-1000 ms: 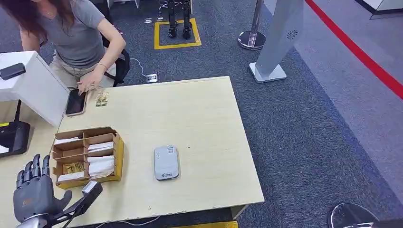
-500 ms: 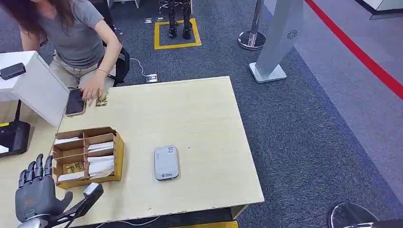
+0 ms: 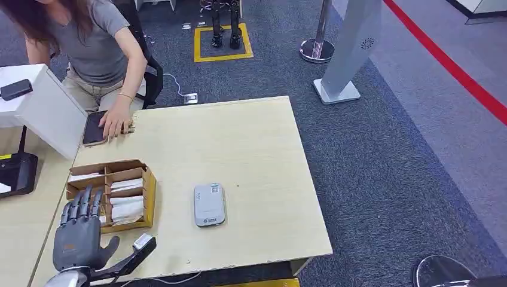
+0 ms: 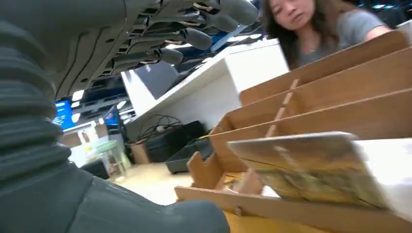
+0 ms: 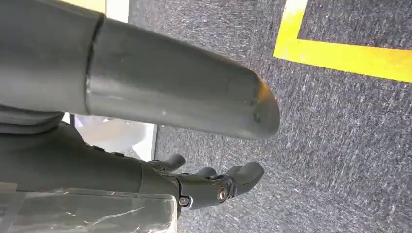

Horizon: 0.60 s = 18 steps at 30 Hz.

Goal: Pass the card to the sensor for recognition and then transmit it.

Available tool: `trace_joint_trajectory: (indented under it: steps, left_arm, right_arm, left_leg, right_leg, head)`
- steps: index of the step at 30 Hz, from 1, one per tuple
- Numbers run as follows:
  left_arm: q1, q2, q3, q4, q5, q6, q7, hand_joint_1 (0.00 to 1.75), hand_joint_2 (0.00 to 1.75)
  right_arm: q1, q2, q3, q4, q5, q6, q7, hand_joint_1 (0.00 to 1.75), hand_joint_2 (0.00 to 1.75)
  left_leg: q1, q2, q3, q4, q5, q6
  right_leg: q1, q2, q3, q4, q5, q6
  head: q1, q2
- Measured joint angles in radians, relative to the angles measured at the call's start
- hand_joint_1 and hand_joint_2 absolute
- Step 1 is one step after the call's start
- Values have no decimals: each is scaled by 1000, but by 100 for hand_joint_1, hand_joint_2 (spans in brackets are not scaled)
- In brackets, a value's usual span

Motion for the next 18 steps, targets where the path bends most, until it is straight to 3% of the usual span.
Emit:
trace_joint_trajectory:
  steps: [7, 18]
  left_arm:
    - [10, 12, -71, 0, 0, 2, -12, 0, 175]
    - [11, 12, -88, 0, 0, 2, -20, 0, 175]
  right_arm:
    - [-1, 0, -2, 0, 3, 0, -13, 0, 0]
    - [-1, 0, -9, 0, 3, 0, -18, 0, 0]
  left_leg:
    - [0, 0, 0, 0, 0, 0]
    - [0, 0, 0, 0, 0, 0]
  right_leg:
    - [0, 0, 0, 0, 0, 0]
    - [0, 0, 0, 0, 0, 0]
  head:
    - [0, 0]
    - [0, 0]
